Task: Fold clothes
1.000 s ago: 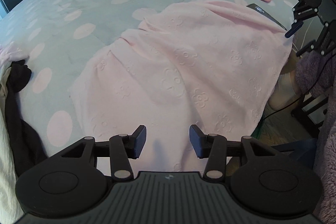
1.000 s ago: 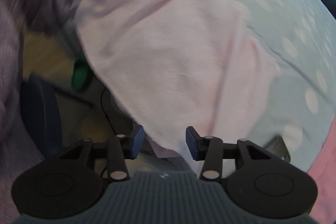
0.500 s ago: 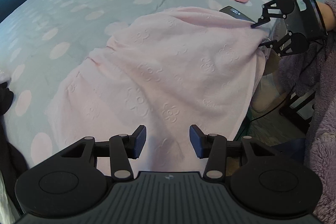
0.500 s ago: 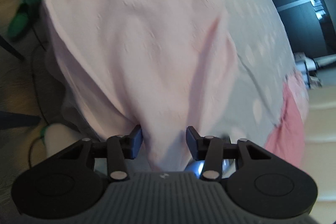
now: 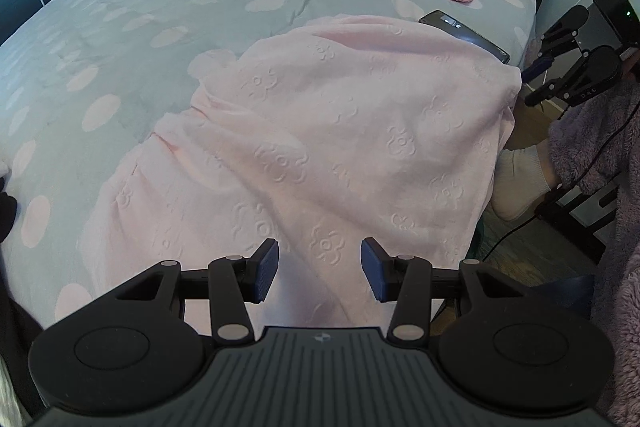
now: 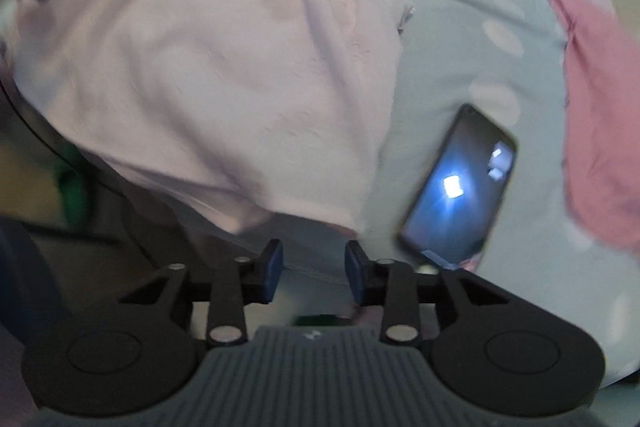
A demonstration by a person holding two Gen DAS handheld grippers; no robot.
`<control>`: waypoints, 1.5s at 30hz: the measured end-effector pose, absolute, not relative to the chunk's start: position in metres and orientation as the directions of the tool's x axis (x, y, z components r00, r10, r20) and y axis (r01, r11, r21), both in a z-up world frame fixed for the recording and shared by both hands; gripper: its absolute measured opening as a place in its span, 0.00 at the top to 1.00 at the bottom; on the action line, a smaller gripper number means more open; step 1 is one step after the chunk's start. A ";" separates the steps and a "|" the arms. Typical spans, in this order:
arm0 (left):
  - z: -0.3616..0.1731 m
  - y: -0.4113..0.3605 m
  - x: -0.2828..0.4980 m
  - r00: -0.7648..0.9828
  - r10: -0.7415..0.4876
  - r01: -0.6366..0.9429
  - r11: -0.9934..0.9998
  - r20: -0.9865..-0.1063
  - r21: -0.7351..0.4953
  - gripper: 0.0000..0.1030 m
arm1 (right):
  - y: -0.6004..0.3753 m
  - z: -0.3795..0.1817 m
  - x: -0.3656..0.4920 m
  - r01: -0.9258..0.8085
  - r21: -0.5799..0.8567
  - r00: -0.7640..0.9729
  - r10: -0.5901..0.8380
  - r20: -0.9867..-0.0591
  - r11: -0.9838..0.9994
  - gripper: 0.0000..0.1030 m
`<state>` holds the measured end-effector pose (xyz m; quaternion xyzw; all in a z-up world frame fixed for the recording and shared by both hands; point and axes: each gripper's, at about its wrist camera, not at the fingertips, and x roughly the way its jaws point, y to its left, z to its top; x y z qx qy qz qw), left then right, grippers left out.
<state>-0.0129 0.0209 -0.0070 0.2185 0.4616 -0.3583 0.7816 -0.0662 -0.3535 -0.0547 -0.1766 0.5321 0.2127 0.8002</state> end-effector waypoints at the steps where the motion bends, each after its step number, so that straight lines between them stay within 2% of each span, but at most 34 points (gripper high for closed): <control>1: -0.007 0.019 -0.013 0.316 -0.361 0.764 0.645 -0.877 0.010 0.58 | -0.352 -0.056 -0.067 -0.510 -0.028 0.341 0.172 -0.924 0.860 0.63; 5: -0.008 0.013 -0.012 0.316 -0.358 0.775 0.631 -0.879 0.021 0.58 | -0.346 -0.065 -0.064 -0.415 0.111 0.309 0.254 -0.917 0.903 0.66; 8: -0.007 0.010 -0.012 0.317 -0.358 0.781 0.624 -0.878 0.028 0.58 | -0.335 -0.080 -0.065 -0.378 0.089 0.332 0.224 -0.916 0.922 0.69; 11: -0.008 0.010 -0.014 0.323 -0.354 0.782 0.622 -0.878 0.038 0.58 | -0.333 -0.085 -0.064 -0.344 0.079 0.357 0.208 -0.910 0.936 0.98; 15: -0.012 0.013 -0.013 0.320 -0.339 0.777 0.628 -0.885 0.040 0.58 | -0.339 -0.078 -0.069 -0.318 0.083 0.346 0.197 -0.917 0.944 0.99; 22: -0.014 0.024 -0.005 0.333 -0.313 0.745 0.665 -0.889 0.045 0.58 | -0.357 -0.104 -0.073 -0.229 0.093 0.202 0.141 -0.969 0.969 0.99; 26: -0.009 0.034 -0.002 0.358 -0.313 0.714 0.699 -0.880 0.042 0.58 | -0.357 -0.100 -0.075 -0.237 0.074 0.183 0.119 -0.976 0.969 0.94; 29: -0.005 0.042 0.000 0.369 -0.328 0.690 0.723 -0.870 0.020 0.56 | -0.355 -0.074 -0.076 -0.266 0.058 0.251 0.127 -0.960 0.962 0.94; 31: -0.002 0.045 -0.004 0.371 -0.338 0.688 0.726 -0.865 0.012 0.51 | -0.350 -0.053 -0.080 -0.313 0.056 0.315 0.160 -0.936 0.948 0.88; 32: -0.003 0.045 -0.007 0.370 -0.336 0.691 0.723 -0.866 0.015 0.51 | -0.346 -0.043 -0.081 -0.340 0.063 0.341 0.186 -0.921 0.938 0.74; 33: -0.004 0.046 -0.010 0.373 -0.327 0.691 0.722 -0.868 0.025 0.50 | -0.341 -0.035 -0.082 -0.365 0.070 0.366 0.212 -0.906 0.929 0.64; 37: -0.009 0.059 -0.017 0.396 -0.284 0.659 0.750 -0.873 0.055 0.50 | -0.324 -0.021 -0.074 -0.442 0.014 0.424 0.222 -0.878 0.897 0.64; 42: -0.004 0.100 -0.009 0.465 -0.235 0.528 0.847 -0.854 0.054 0.50 | -0.327 -0.019 -0.034 -0.403 0.024 0.447 0.219 -0.867 0.915 0.63; 45: -0.005 0.128 0.011 0.489 -0.201 0.425 0.905 -0.849 0.030 0.50 | -0.328 -0.016 -0.004 -0.378 0.046 0.459 0.230 -0.858 0.925 0.56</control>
